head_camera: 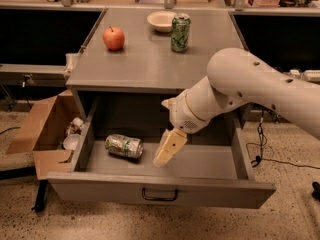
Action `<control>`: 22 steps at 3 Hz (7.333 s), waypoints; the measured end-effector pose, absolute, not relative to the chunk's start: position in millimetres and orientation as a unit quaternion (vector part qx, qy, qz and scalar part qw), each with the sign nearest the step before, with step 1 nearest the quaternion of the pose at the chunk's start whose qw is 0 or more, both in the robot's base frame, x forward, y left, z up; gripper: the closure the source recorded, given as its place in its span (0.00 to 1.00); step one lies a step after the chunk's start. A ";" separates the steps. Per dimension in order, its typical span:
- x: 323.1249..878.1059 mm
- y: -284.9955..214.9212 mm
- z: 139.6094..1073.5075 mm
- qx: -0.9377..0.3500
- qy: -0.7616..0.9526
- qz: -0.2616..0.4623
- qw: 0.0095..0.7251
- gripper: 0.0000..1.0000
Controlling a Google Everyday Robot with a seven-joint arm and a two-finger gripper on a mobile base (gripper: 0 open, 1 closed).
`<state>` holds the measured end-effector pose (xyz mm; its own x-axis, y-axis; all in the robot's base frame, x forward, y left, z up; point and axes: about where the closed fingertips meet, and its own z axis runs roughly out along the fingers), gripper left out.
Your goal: Pick 7up can from top drawer and place on counter
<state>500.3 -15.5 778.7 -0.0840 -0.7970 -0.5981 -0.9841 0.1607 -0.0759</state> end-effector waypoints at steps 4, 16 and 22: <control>541.9 49.7 670.4 -0.632 0.718 0.171 0.236 0.00; 531.1 -19.4 808.4 -0.586 0.660 0.192 0.430 1.00; 694.1 -147.1 863.8 -0.417 0.784 0.104 0.448 1.00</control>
Offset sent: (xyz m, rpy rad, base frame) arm 0.0436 0.0593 -0.0942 -0.0593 0.0244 0.0078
